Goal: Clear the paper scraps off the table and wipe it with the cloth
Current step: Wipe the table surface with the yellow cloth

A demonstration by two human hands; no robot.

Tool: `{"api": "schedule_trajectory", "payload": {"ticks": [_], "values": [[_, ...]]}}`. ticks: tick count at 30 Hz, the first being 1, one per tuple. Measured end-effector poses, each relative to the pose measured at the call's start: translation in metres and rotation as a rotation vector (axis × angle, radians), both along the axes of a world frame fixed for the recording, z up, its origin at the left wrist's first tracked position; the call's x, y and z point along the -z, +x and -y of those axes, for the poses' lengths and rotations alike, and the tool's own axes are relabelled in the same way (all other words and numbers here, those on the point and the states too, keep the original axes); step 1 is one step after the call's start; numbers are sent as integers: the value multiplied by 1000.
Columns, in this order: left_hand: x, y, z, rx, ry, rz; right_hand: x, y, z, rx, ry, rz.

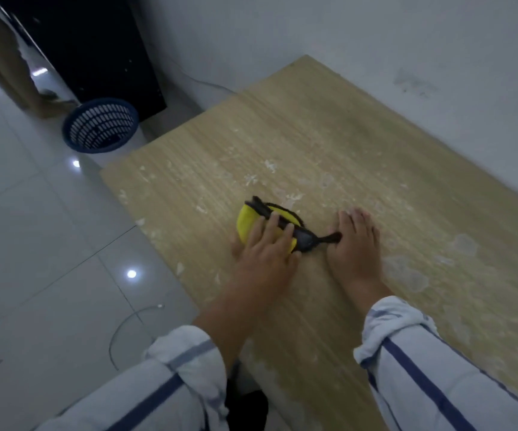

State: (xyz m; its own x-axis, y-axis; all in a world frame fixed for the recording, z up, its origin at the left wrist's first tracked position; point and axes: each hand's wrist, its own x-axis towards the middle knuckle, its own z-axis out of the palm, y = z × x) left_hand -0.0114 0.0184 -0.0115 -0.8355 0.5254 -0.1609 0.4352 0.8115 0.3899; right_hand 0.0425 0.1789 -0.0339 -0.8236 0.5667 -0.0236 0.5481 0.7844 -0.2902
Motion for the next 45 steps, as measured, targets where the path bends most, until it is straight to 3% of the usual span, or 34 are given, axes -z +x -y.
{"api": "schedule_trajectory", "payload": {"ticks": [2,4,5,7,8,9,11,13,15,17,20,22,24,26,29,30,32,34,37,40,43,45], "values": [[6,-16,26,-84,1,22,0,-1,2,16,2,5],[2,-52,63,-315,471,110,-1,-2,3,29,-2,19],[0,-74,83,-521,575,178,0,-3,3,32,0,18],[-8,-108,109,-1010,535,162,-1,-3,4,33,0,16],[-9,-117,110,-1068,503,104,0,-3,4,33,-3,16],[-17,-116,102,-993,512,101,-1,-2,4,34,-4,16],[-23,-96,74,-597,463,24,-1,-2,4,33,-6,24],[-14,-52,38,-135,152,-13,-1,-2,3,28,-6,33],[0,-27,25,10,-1,37,-1,-1,2,28,-11,33],[5,-51,45,-70,-6,51,-1,-1,2,39,-12,33],[9,-126,94,-394,-6,-143,0,-3,4,49,3,29],[-5,-160,114,-676,33,-139,-1,-4,5,55,9,17],[-13,-158,98,-763,160,-93,-2,-5,6,57,17,11],[-18,-122,58,-493,215,-95,-3,-5,6,66,12,10],[-4,-51,12,259,69,-25,-4,-3,4,49,1,-15],[4,-45,11,392,-18,-6,-4,-2,4,41,-8,-17],[11,-65,15,360,-19,-32,-3,-2,3,47,-20,-26],[14,-103,19,120,-37,-74,-1,-2,3,61,-34,-35],[-5,-135,3,-232,-88,35,-3,-2,0,86,-120,-83],[-16,-89,-47,35,-6,17,-15,0,-1,243,-274,-275],[-10,-36,-84,325,287,317,-24,4,7,262,-220,-442],[-10,-25,-89,318,536,512,-20,6,13,128,-213,-413]]}}
